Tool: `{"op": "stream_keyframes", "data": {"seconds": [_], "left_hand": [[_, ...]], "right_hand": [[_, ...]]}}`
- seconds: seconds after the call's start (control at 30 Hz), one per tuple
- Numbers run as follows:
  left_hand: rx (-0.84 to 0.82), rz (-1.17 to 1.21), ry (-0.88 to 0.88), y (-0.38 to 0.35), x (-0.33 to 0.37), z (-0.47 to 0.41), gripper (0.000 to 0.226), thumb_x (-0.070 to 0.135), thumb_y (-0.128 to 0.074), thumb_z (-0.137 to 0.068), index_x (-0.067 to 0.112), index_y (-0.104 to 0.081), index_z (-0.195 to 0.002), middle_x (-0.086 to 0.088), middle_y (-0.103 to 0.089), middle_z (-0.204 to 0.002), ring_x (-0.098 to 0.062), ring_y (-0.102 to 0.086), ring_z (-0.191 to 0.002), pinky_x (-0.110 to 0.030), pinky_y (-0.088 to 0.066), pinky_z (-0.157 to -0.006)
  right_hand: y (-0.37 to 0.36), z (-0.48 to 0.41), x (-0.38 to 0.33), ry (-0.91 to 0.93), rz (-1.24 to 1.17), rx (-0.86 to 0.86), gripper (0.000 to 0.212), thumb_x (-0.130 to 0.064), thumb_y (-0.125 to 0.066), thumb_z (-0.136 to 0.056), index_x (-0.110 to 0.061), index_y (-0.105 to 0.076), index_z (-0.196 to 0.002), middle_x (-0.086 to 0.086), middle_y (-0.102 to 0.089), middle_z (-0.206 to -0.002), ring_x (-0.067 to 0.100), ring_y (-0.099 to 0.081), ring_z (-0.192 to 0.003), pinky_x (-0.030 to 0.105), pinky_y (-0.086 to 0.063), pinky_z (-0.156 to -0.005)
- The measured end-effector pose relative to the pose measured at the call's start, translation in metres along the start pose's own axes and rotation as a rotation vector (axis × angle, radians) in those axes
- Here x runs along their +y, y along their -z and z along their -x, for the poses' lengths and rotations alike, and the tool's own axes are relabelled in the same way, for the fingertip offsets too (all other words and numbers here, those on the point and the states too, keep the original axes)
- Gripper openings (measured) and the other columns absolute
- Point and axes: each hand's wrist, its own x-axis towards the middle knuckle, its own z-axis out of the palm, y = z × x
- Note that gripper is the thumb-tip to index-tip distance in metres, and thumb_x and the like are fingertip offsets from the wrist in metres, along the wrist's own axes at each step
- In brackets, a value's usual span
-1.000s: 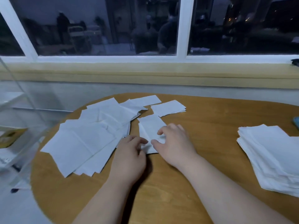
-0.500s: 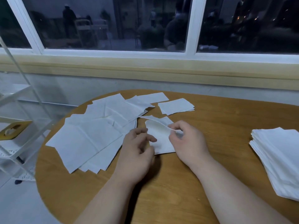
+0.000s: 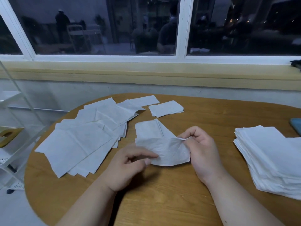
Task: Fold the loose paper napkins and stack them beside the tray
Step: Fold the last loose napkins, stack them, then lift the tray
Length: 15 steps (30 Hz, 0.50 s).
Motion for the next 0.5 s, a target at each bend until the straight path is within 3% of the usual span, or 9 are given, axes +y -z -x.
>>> {"op": "stream_keyframes", "data": {"seconds": [0.1,0.2,0.3,0.4,0.5], "left_hand": [[-0.006,0.000,-0.001,0.000,0.002,0.003,0.025,0.040,-0.066,-0.073,0.029,-0.082,-0.089,0.001,-0.060,-0.069,0.000,-0.053,-0.067,-0.012,-0.036,-0.064],[0.020,-0.017,0.089,-0.002,0.001,0.005,0.019,0.027,-0.070,-0.075,0.034,-0.081,-0.089,0.015,-0.065,-0.066,0.003,-0.053,-0.062,-0.011,-0.037,-0.061],[-0.029,0.014,0.182,0.006,-0.002,0.018,0.024,0.020,-0.066,-0.077,0.033,-0.081,-0.089,0.011,-0.049,-0.053,-0.005,-0.039,-0.050,-0.018,-0.029,-0.051],[-0.107,-0.071,0.223,0.018,0.003,0.032,0.024,0.026,-0.066,-0.076,0.042,-0.080,-0.088,0.005,-0.049,-0.058,-0.019,-0.039,-0.056,-0.025,-0.028,-0.053],[-0.156,-0.082,0.245,0.021,0.005,0.037,0.030,0.021,-0.063,-0.077,0.042,-0.080,-0.089,0.000,-0.067,-0.069,-0.023,-0.048,-0.062,-0.027,-0.032,-0.058]], "right_hand": [[-0.002,0.001,0.003,-0.003,0.005,-0.028,0.023,0.013,-0.048,-0.088,-0.004,-0.060,-0.081,0.010,-0.071,-0.082,0.022,-0.056,-0.074,0.034,-0.041,-0.068],[-0.002,-0.001,0.004,-0.016,0.012,-0.097,0.016,0.005,-0.054,-0.085,-0.007,-0.063,-0.082,0.009,-0.061,-0.071,0.021,-0.047,-0.066,0.031,-0.035,-0.059],[0.002,-0.004,0.002,-0.044,-0.070,-0.048,0.020,0.007,-0.048,-0.083,-0.004,-0.064,-0.086,0.011,-0.070,-0.077,0.019,-0.061,-0.070,0.027,-0.042,-0.058],[0.002,-0.009,0.009,0.020,0.265,0.001,0.028,0.003,-0.053,-0.090,-0.020,-0.069,-0.086,-0.007,-0.072,-0.086,0.006,-0.063,-0.078,0.022,-0.049,-0.067],[-0.009,-0.012,0.019,0.186,0.669,-0.170,0.020,-0.013,-0.067,-0.089,-0.031,-0.071,-0.094,-0.022,-0.064,-0.100,-0.002,-0.053,-0.099,0.015,-0.043,-0.084]]}}
